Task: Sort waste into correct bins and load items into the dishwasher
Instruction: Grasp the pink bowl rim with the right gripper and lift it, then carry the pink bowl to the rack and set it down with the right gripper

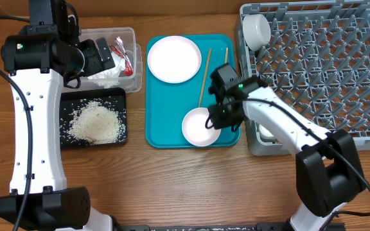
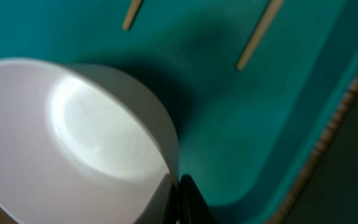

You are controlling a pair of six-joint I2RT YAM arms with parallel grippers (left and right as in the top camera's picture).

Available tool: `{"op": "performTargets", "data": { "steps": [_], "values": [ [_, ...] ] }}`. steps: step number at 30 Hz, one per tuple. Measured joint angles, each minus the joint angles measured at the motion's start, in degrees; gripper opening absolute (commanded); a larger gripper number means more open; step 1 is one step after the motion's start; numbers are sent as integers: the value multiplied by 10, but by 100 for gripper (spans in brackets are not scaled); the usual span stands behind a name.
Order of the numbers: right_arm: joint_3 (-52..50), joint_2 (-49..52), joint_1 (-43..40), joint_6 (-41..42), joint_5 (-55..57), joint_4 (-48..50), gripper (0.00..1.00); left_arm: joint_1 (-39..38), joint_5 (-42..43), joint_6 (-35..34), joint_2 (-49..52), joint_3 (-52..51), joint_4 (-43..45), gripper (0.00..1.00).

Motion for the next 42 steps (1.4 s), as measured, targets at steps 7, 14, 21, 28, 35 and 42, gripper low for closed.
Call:
{"op": "performTargets", "data": {
  "steps": [7,14,21,28,35,42],
  "values": [
    [172,-44,-14,43,158,-67,4,0,0,0,0,0,0,100],
    [207,-118,-23,88,441,-34,4,0,0,0,0,0,0,100],
    [200,-74,-26,103,683,34,4,0,0,0,0,0,0,100],
    [197,-8,-57,64,752,56,4,0,0,0,0,0,0,100],
    [194,34,-94,45,766,71,4,0,0,0,0,0,0,100],
    [194,63,-108,31,740,96,4,0,0,0,0,0,0,100]
  ]
}}
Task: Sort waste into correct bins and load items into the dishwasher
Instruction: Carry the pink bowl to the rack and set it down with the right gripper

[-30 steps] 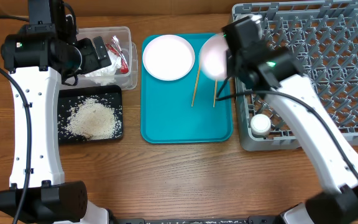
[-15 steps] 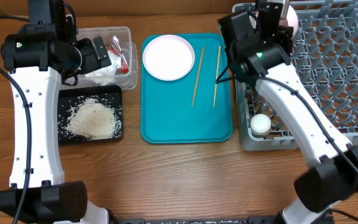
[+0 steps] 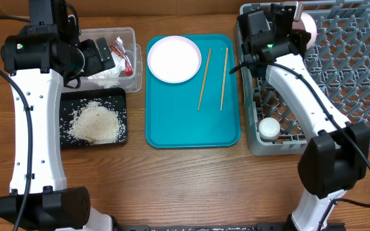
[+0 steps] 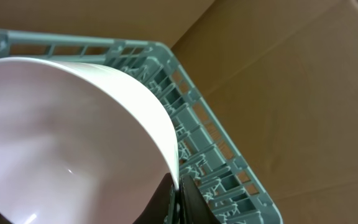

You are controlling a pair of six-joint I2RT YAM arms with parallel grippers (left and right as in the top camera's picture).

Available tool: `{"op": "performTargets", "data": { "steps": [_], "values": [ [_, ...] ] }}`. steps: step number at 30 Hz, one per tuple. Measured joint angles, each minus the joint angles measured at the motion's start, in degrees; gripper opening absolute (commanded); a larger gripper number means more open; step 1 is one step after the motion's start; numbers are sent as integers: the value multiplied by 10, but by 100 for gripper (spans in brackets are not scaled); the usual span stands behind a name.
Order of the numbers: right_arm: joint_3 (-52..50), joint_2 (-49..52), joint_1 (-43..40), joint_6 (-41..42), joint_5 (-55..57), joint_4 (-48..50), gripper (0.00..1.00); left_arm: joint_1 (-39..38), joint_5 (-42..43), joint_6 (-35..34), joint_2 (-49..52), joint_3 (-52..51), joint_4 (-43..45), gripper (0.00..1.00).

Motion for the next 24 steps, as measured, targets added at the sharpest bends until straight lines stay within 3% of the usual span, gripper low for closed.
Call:
{"op": "performTargets", "data": {
  "steps": [11,24],
  "values": [
    [-1,60,-5,-4,-25,-14,4,0,0,0,0,0,0,100],
    [-1,61,16,-1,-51,-89,4,0,0,0,0,0,0,100]
  ]
}}
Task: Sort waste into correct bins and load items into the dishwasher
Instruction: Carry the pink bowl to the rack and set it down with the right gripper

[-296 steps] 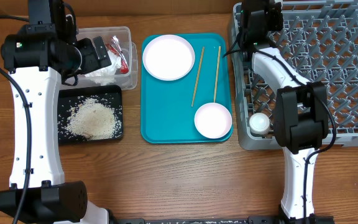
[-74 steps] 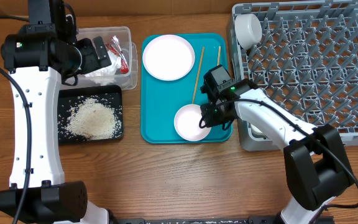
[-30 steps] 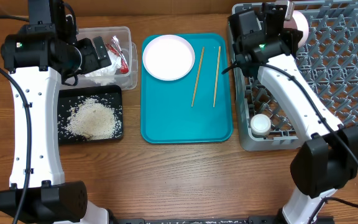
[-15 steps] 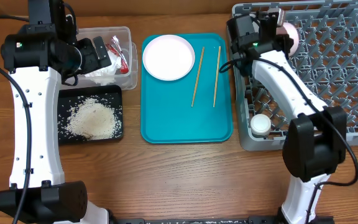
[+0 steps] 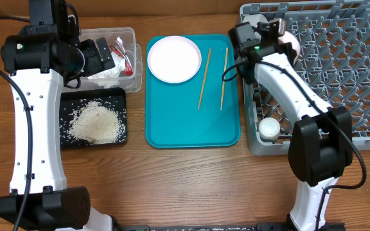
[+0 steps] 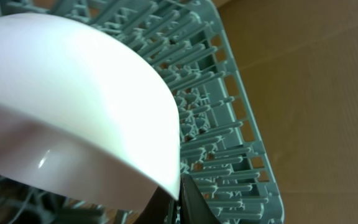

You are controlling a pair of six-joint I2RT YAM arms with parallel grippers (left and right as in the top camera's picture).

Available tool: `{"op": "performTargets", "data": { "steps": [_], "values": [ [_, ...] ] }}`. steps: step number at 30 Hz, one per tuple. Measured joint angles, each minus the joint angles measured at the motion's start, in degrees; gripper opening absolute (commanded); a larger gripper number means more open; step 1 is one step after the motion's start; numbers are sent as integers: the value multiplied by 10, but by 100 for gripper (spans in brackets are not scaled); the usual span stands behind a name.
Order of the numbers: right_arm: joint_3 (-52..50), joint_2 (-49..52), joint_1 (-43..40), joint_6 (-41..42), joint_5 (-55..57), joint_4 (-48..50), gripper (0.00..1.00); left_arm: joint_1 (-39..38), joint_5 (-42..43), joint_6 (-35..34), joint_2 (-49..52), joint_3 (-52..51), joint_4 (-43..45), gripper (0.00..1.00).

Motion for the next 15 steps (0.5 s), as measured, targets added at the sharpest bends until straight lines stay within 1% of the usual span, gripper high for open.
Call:
{"op": "performTargets", "data": {
  "steps": [8,11,13,15],
  "values": [
    [0,0,10,0,-14,-5,5,0,0,0,0,0,0,100],
    [0,0,12,0,-18,-16,13,0,0,0,0,0,0,100],
    [0,0,15,-2,-24,-22,16,0,0,0,0,0,0,100],
    [0,0,21,-2,-27,-22,23,0,0,0,0,0,0,100]
  ]
}}
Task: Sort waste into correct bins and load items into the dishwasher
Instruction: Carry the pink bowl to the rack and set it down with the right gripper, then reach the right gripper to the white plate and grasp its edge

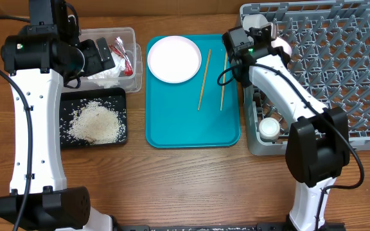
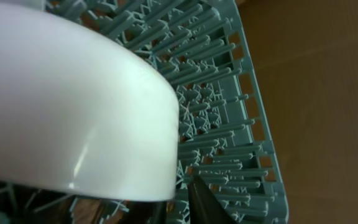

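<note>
A white bowl (image 2: 73, 99) stands on its side among the prongs at the near-left corner of the grey-green dishwasher rack (image 1: 339, 70); overhead the bowl (image 1: 280, 46) shows beside another white bowl (image 1: 255, 20). My right gripper (image 2: 180, 202) is at the bowl's rim, open, with a gap between its dark finger (image 2: 202, 200) and the rim. On the teal tray (image 1: 191, 128) lie a white plate (image 1: 173, 59) and two chopsticks (image 1: 203, 78). My left gripper (image 1: 101, 54) hangs over the clear bin (image 1: 128, 38); its jaws are not visible.
A black tray of rice (image 1: 95, 123) sits left of the teal tray. The clear bin holds wrappers and paper. A small white cup (image 1: 268, 127) stands in the rack's front-left compartment. The rack's prongs fill the right side of the table.
My right gripper has opened, so its finger stands off the bowl's rim. The bowl has tipped further over onto the rack's prongs. The left arm has not moved.
First my right gripper was shut on the bowl's rim on the teal tray. Then it held the bowl high over the rack's left corner. Then the bowl was lowered among the prongs, still gripped. Now the bowl rests in the rack, let go.
</note>
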You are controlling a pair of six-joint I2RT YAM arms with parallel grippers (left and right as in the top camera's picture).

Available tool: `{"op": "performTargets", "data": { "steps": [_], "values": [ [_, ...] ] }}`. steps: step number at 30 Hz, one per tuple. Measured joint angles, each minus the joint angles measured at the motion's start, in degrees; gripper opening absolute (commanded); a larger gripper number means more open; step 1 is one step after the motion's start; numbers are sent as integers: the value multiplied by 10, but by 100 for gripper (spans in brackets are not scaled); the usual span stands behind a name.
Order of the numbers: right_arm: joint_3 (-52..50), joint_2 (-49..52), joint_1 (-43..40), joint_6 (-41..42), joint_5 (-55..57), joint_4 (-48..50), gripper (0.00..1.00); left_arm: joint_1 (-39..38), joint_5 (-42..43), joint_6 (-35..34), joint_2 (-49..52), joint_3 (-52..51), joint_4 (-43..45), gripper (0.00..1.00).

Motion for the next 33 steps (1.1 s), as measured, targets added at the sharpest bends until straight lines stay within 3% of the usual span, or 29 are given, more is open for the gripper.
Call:
{"op": "performTargets", "data": {
  "steps": [4,14,16,21,23,28,30,33],
  "values": [
    [0,0,22,0,-3,0,32,0,0,0,0,0,0,100],
    [0,0,70,-2,-4,0,41,0,0,0,0,0,0,100],
    [0,0,71,-1,-5,0,49,0,0,0,0,0,0,100],
    [0,0,73,0,-10,1,81,0,0,0,0,0,0,100],
    [3,0,76,-2,-24,2,84,0,0,0,0,0,0,100],
    [44,0,79,-9,-158,43,85,0,0,0,0,0,0,100],
    [69,0,78,-9,-256,63,100,0,0,0,0,0,0,100],
    [90,0,76,-16,-408,82,100,0,0,0,0,0,0,100]
  ]
}}
